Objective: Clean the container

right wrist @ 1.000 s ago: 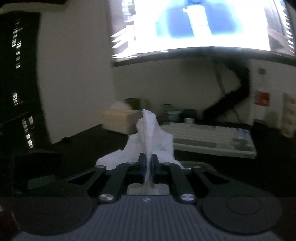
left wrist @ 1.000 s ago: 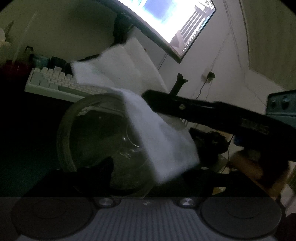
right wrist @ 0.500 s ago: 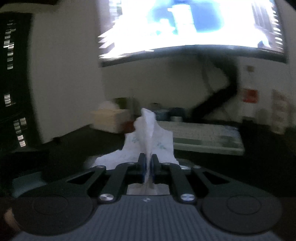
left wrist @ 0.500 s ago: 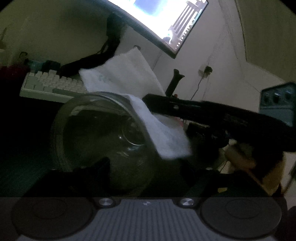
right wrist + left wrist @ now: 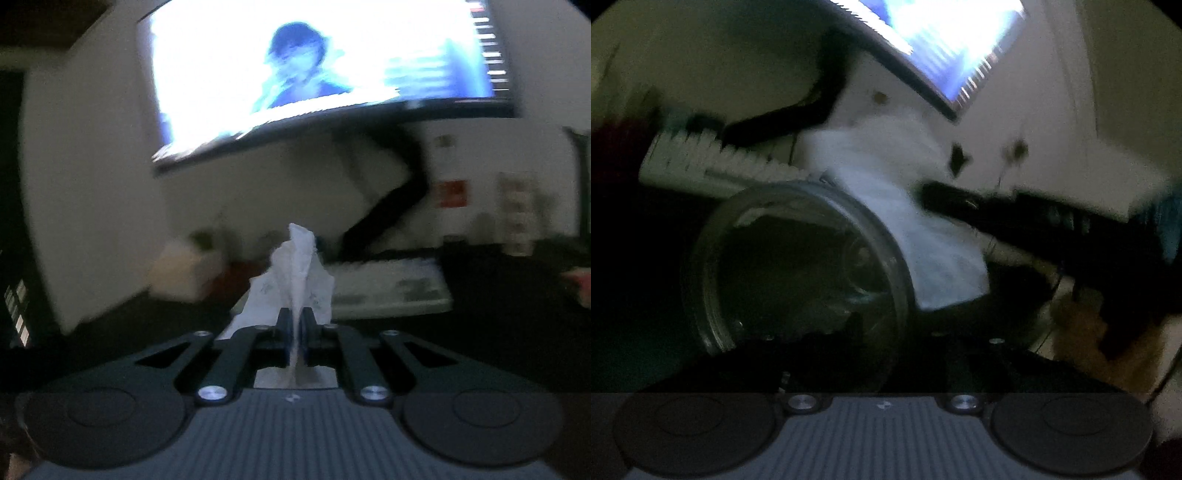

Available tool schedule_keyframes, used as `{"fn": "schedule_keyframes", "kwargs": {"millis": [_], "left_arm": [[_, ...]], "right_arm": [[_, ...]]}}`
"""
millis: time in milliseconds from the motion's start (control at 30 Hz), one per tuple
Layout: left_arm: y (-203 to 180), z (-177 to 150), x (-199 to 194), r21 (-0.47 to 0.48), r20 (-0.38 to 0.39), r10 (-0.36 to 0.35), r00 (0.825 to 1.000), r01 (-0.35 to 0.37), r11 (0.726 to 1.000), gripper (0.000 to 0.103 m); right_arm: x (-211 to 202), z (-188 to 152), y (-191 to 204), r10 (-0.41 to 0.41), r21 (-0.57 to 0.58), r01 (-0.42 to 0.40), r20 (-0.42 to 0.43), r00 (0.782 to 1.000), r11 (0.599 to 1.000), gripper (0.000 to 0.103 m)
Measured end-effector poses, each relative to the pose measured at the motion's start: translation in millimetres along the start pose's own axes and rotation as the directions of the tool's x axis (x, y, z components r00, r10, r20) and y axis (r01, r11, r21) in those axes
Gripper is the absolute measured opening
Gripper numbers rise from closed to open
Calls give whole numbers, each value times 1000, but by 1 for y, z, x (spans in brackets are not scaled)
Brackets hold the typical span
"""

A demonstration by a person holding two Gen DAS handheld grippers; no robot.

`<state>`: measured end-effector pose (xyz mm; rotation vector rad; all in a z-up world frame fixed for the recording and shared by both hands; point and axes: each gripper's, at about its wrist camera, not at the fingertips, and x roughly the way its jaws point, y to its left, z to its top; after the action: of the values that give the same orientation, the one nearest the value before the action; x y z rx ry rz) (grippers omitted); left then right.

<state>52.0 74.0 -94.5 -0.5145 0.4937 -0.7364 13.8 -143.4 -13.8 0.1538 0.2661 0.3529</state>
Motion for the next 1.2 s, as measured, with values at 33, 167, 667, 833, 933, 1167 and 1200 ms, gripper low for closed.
{"fn": "schedule_keyframes", "kwargs": {"millis": [33,167,667,833,933,1167,1200], "left_arm": [[7,1,-2,-67,37,-39,999,41,997,11],[42,2,-9,-358,129,-225,966,257,897,11],[12,16,-8,-74,-48,-13,999,9,997,64],[-7,13,-3,112,-124,-29,992,43,993,78],[-9,11,0,141,-119,-16,993,33,989,79],[-10,1,-2,191,-80,16,997,-1,982,75],[-9,0,-4,191,-80,15,997,1,982,75]], "right_arm": [[-2,2,-6,-11,26,11,8,1000,1000,7],[-10,8,-21,-34,89,31,26,999,996,7],[5,-4,-6,-22,34,25,-80,997,999,8],[13,-10,-7,-40,16,42,-102,994,999,9],[14,-12,-5,-56,-10,56,-91,994,998,10],[8,-15,9,34,-17,-36,-85,996,999,7],[7,-16,14,88,-11,-89,-92,992,996,7]]}}
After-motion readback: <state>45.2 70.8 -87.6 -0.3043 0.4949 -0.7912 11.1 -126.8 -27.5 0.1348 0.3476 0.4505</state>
